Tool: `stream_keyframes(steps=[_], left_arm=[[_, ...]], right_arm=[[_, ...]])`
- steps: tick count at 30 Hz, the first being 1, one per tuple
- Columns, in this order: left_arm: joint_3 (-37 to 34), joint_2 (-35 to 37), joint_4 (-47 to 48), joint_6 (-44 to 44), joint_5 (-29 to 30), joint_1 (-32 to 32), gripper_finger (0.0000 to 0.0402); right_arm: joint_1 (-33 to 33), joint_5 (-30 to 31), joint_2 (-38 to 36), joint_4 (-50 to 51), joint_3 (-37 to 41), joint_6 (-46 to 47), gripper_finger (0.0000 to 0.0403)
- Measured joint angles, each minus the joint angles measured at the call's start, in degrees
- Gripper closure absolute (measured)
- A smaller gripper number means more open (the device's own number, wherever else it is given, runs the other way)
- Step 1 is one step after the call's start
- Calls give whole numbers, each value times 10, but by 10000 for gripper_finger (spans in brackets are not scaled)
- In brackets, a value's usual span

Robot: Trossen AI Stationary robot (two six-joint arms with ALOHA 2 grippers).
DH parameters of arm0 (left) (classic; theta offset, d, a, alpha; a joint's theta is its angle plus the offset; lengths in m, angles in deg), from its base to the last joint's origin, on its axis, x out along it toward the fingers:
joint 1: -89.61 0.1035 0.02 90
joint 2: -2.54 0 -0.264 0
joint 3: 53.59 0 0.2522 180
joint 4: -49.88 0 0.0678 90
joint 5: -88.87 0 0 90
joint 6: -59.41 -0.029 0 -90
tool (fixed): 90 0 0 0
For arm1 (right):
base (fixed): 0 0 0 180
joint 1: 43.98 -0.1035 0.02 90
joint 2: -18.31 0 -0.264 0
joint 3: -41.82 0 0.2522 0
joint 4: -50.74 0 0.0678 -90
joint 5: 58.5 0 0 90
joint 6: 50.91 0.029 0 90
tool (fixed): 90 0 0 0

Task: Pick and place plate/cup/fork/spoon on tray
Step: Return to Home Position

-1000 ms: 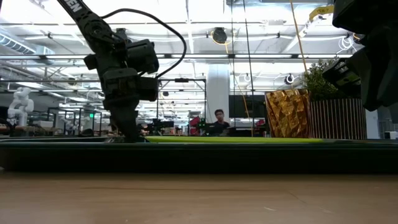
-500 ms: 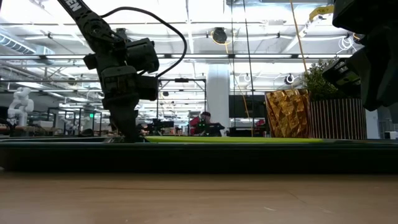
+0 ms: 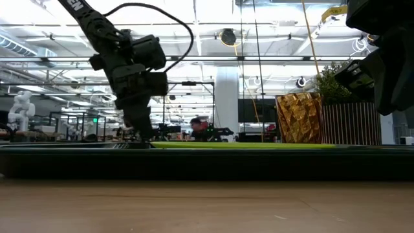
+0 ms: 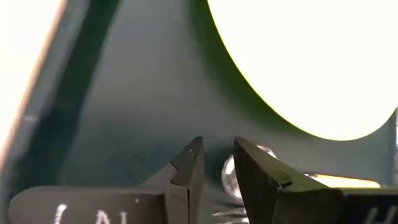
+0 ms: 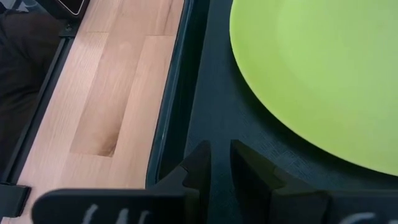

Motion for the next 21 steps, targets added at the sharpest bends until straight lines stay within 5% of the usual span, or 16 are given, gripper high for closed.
stream_keyframes(steps=[6,12,21], left_arm=[[18,64,18,-58,44,15,312],[23,169,6,-122,92,11,312],[-71,347,-103,-141,105,15,312]], right_arm=[[8,39,-25,-3,0,-25,348],[10,127,-127,-6,0,-79,348],[26,152,-300,35,0,-168,348]])
